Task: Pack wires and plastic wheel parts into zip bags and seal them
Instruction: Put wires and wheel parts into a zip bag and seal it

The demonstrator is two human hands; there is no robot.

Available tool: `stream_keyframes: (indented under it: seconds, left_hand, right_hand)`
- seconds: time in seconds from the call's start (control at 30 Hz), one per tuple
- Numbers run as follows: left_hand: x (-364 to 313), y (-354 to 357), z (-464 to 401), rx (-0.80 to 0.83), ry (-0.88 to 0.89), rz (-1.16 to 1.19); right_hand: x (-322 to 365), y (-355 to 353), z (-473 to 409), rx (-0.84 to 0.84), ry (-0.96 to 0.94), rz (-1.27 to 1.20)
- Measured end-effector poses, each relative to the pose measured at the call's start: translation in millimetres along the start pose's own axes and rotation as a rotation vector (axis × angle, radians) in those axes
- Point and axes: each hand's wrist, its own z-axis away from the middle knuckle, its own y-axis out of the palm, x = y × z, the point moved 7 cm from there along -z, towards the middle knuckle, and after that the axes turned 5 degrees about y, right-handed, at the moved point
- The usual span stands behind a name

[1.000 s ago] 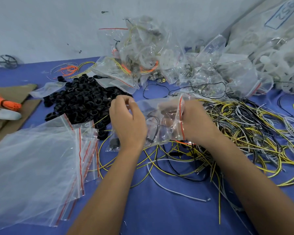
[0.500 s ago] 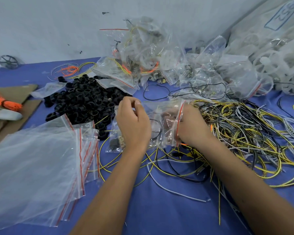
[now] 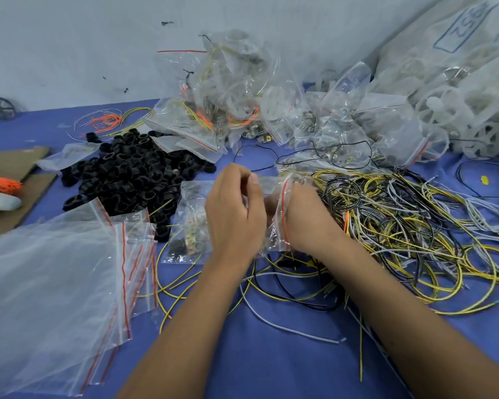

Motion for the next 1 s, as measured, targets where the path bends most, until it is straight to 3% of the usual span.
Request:
stream_keyframes:
  seconds: [0.07, 0.2, 0.3, 0.43, 0.67, 0.77, 1.0]
  left_hand:
    - [-8, 4, 2, 0.039, 0.060, -0.008]
    - [-13, 11, 5, 0.124, 0.068, 0.034]
    - [-16, 23, 9, 0.246, 0.045, -0.001]
    - [-24, 36, 17, 0.347, 0.078, -0.118]
    - [-23, 46, 22, 0.376, 0.101, -0.116]
    - [-22, 49, 22, 0.363, 0.083, -0.063]
    - [-25, 50, 20, 0.216, -0.048, 0.173]
  right_hand:
    - [8, -4, 5, 0.056, -0.100, -0.008]
    - [-5, -43, 11, -0.093, -0.082, -0.094]
    - [-40, -81, 16, -0.314, 0.065, -0.206]
    - [-99, -121, 28, -0.503, 0.276, 0.086]
    - [-143, -109, 22, -0.125, 0.420, 0.316]
    - [-145, -110, 22, -0.149, 0.438, 0.304]
    - [-147, -126, 31, -0.401, 0.459, 0.208]
